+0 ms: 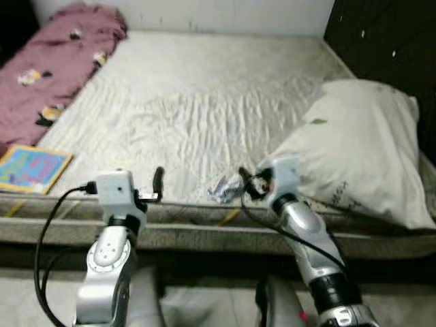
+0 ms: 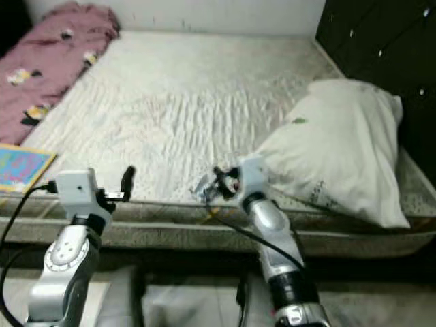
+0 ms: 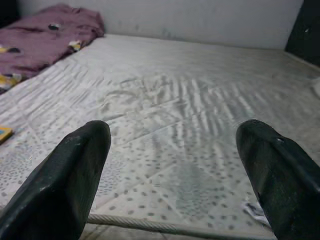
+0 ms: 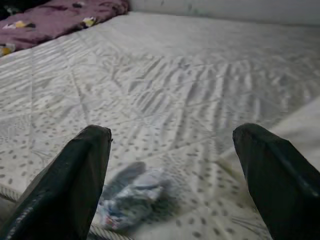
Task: Clean up the room
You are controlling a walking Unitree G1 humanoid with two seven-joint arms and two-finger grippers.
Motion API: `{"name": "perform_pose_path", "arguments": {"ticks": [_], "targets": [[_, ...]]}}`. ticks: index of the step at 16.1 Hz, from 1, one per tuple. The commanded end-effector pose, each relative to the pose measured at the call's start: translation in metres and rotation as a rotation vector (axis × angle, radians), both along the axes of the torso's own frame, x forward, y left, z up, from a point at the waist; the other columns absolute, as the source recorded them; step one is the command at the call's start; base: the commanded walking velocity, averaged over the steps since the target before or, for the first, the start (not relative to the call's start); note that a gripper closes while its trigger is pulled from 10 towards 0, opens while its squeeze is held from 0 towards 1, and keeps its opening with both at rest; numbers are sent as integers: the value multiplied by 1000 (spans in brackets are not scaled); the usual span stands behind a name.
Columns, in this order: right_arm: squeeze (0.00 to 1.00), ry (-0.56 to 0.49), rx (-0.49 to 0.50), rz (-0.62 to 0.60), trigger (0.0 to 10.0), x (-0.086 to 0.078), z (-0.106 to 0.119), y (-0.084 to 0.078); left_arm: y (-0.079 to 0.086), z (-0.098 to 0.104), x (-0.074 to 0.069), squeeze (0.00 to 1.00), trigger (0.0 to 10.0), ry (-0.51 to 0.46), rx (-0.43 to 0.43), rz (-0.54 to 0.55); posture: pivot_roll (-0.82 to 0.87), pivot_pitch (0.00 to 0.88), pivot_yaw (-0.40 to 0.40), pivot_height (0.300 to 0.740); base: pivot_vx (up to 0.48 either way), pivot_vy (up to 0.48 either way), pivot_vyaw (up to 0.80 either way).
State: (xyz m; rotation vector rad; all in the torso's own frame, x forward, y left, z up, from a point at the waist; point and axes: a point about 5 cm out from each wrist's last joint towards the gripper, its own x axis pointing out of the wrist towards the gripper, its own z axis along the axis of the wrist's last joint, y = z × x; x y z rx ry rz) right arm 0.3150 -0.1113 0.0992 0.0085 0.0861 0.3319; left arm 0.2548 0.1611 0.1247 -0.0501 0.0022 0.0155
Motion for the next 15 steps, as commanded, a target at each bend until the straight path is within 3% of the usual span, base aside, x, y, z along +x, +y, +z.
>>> {"name": "perform_pose_path", "arguments": {"ticks": [1,5,10,13,15], "targets": [[0,-17,18,51,10000,2,7,18,10,-1,-2,0,10000,9,13,30,4,19,-32,510,266,0,0],[0,-5,21,58,10000,0,3,19,9,-2,-8,0,10000,25,17,30,14,40,-35,510,255,0,0],[0,57,-13,132,10000,-13,-15,27,7,-3,-35,0,10000,75,-14,51,60,151,-47,510,0,0,0],[0,43,-39,233,10000,-13,-19,42,4,-2,-48,0,10000,103,-27,55,83,174,-42,510,0,0,0],[0,19,-12,234,10000,-4,-15,50,-1,0,-57,0,10000,125,-31,40,109,196,-42,510,0,0,200]]}}
